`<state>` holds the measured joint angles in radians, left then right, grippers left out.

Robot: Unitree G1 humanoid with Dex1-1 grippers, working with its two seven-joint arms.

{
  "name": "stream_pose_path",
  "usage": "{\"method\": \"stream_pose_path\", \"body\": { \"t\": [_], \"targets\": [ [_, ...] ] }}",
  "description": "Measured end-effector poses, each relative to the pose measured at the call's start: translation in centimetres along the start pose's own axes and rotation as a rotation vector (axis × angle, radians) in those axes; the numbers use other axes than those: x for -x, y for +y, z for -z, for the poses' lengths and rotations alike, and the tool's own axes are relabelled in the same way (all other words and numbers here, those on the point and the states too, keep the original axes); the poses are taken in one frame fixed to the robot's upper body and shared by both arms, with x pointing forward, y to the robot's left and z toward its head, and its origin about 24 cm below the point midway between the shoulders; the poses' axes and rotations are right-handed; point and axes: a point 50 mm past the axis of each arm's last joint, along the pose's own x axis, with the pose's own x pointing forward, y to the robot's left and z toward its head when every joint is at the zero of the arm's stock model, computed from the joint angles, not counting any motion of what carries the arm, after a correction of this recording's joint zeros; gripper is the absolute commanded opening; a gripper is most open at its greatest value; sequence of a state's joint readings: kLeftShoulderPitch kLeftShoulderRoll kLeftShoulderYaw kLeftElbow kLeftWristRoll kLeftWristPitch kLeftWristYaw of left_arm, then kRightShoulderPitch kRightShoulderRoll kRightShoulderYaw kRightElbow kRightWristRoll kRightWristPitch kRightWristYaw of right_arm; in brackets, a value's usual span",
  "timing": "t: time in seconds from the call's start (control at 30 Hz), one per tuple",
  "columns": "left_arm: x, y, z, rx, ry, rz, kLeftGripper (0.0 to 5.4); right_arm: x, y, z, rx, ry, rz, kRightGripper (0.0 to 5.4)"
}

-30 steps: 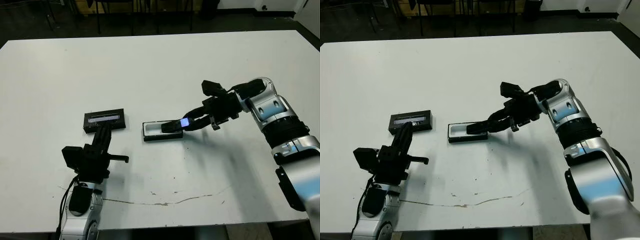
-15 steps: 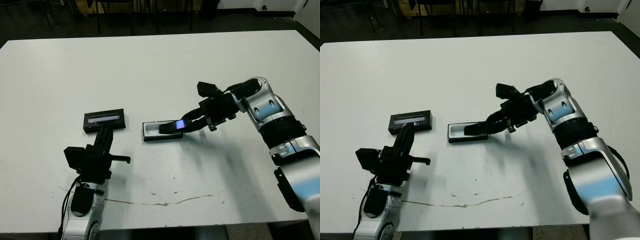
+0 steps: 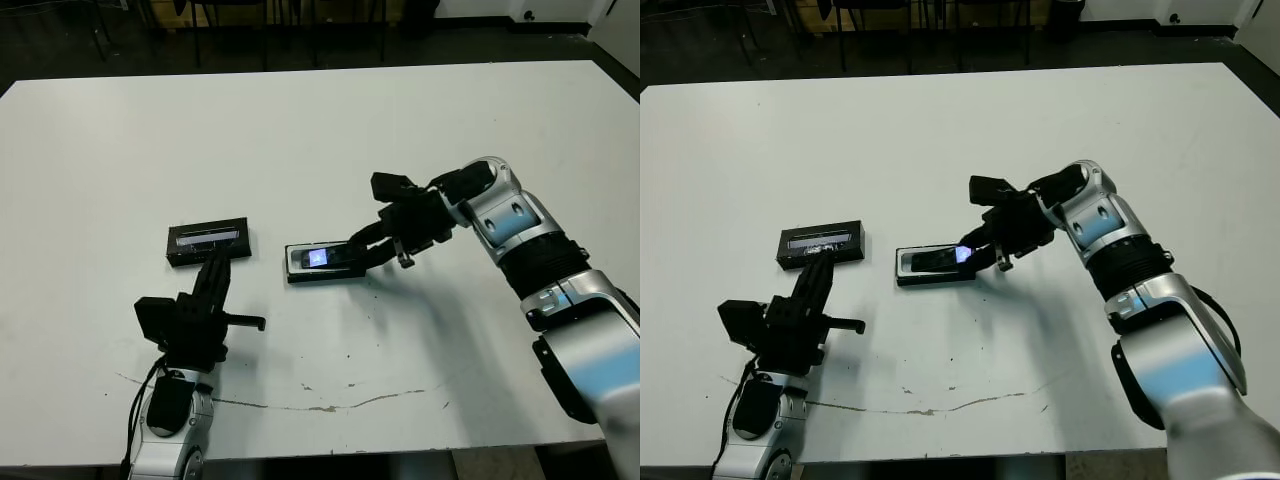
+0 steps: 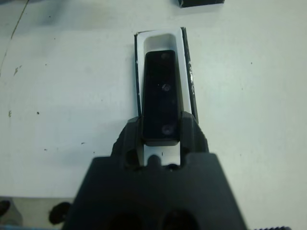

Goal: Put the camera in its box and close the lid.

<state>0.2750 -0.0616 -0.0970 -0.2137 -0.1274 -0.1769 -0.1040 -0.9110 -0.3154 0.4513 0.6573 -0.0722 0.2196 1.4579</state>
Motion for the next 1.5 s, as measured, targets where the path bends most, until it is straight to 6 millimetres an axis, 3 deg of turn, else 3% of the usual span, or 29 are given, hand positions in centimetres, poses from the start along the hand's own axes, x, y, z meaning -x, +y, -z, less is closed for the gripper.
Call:
{"method": "stream_pose_path", "body": {
  "t": [0.7,0.8,0.97,1.2,1.5],
  "targets": [
    [0.4,0.0,0.2,0.017,0.004,-0.011,0.00,-0.8,0.7,-0.6,0.019,0.004,0.053,0.53],
    [0.4,0.1,0.2,0.022,0.004,-0.007,0.00,-0.6,0.7,-0.3,-0.007,-0.029,0.060,1.04],
    [0.6,0.1,0.3,0.024,0.009,-0.007,0.00,-0.2,1.1,0.2,0.106,-0.082,0.063,1.96],
    [0.7,0.2,0.1,0.026,-0.014,-0.013,0.00,1.7,1.6,1.1,0.152,-0.137,0.039,3.17],
    [0.7,0.3,0.1,0.020,-0.007,-0.010,0.00,1.8,2.3,1.6,0.203,-0.155,0.048,4.71]
  ]
}}
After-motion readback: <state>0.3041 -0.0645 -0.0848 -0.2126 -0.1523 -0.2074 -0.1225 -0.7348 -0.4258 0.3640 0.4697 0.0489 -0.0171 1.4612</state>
